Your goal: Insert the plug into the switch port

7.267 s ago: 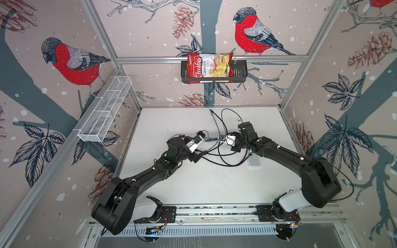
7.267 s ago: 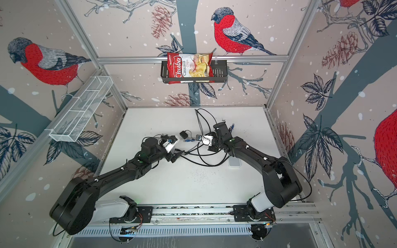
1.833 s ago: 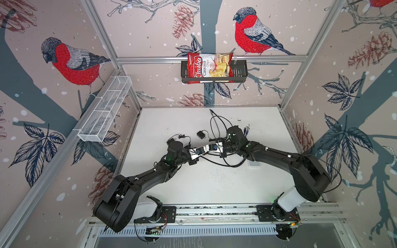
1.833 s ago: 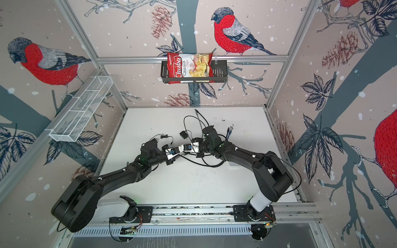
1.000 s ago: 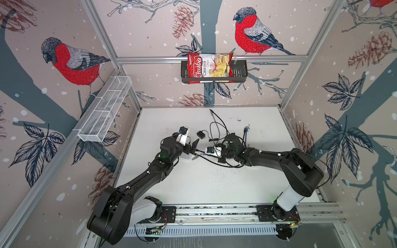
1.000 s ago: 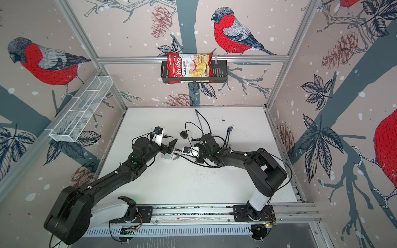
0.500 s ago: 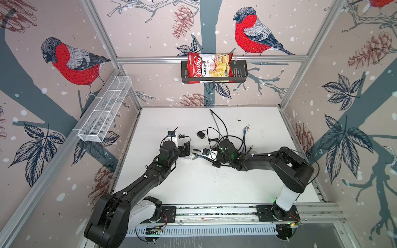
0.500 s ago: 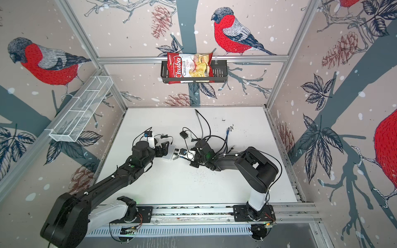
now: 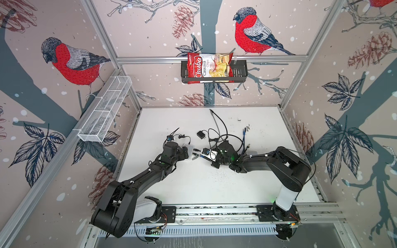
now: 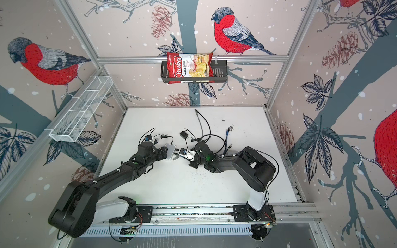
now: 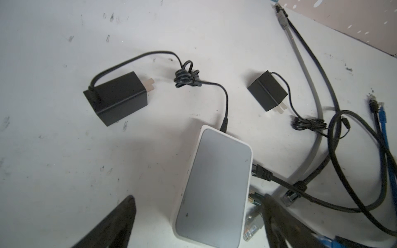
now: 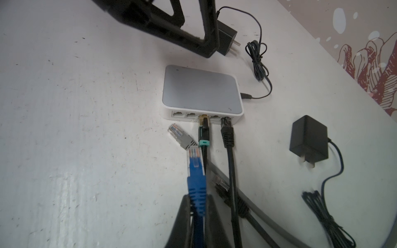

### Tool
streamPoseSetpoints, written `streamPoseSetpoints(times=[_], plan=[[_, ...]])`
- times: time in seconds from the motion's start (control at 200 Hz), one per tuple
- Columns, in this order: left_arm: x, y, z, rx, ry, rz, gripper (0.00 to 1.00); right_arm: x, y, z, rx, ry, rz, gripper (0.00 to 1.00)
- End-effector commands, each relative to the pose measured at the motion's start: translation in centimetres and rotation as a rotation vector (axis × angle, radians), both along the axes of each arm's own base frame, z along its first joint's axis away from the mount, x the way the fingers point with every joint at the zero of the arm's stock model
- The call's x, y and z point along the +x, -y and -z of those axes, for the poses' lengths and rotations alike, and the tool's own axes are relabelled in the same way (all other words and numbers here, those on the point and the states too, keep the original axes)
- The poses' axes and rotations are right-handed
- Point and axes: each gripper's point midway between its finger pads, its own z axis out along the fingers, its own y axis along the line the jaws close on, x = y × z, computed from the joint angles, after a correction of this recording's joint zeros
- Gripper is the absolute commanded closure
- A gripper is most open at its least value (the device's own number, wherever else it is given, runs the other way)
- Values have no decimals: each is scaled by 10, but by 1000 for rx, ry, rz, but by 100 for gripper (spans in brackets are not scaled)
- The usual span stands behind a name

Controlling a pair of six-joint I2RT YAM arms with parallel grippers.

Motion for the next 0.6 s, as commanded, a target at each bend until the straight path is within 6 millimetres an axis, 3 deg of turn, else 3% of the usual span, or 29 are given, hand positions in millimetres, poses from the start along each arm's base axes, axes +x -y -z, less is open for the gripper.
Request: streamPoseSetpoints(times=[0.0, 0.235, 0.595], plan=[[6, 6, 1, -37, 6, 7, 10, -1, -11, -9, 29, 27, -16, 99], [11, 14, 10, -66, 4, 28, 10, 0, -28, -9, 27, 39, -25, 99], [14, 19, 21, -65, -14, 56, 10, 5, -36, 18, -64, 25, -46, 100]])
